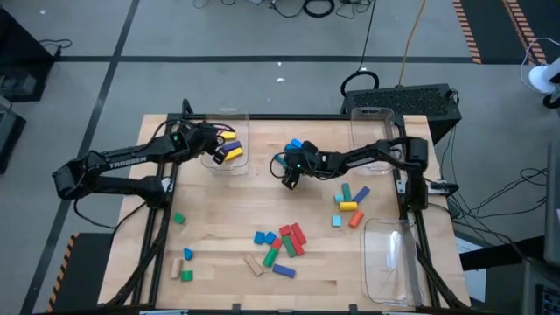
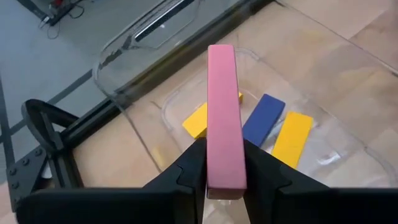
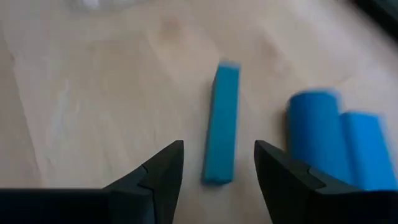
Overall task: Sort blocks by size
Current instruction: Put the pink rectangle block into the top left transparent bin, then put the blue rectangle block into the top left transparent bin
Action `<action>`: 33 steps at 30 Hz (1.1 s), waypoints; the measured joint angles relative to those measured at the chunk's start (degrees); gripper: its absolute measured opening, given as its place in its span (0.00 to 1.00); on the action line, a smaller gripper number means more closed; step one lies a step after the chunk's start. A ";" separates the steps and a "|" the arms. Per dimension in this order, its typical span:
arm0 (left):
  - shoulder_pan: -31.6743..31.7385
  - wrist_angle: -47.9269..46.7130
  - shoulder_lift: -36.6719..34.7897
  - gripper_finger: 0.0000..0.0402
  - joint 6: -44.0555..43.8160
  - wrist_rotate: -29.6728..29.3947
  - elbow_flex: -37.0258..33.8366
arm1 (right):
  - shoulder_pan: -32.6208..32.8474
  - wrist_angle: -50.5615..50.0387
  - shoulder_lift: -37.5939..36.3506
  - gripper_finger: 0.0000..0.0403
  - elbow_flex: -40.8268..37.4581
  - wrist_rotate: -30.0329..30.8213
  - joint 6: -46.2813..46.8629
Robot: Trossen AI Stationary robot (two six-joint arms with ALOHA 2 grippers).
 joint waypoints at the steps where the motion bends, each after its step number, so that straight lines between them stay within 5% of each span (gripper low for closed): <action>1: 0.10 0.24 0.15 0.21 0.02 0.03 0.02 | -0.20 0.45 0.86 0.45 0.00 -0.66 0.01; 11: 1.19 0.10 0.54 0.24 0.14 8.07 0.02 | -1.18 1.44 2.40 0.44 0.15 -1.78 0.08; 25: -1.45 2.77 0.54 0.28 6.43 10.54 0.02 | -1.16 1.56 2.58 0.09 0.13 -3.27 -3.90; 33: -6.46 6.24 0.54 0.28 14.26 15.37 0.04 | 0.96 4.15 2.13 0.08 -0.11 -1.34 -8.15</action>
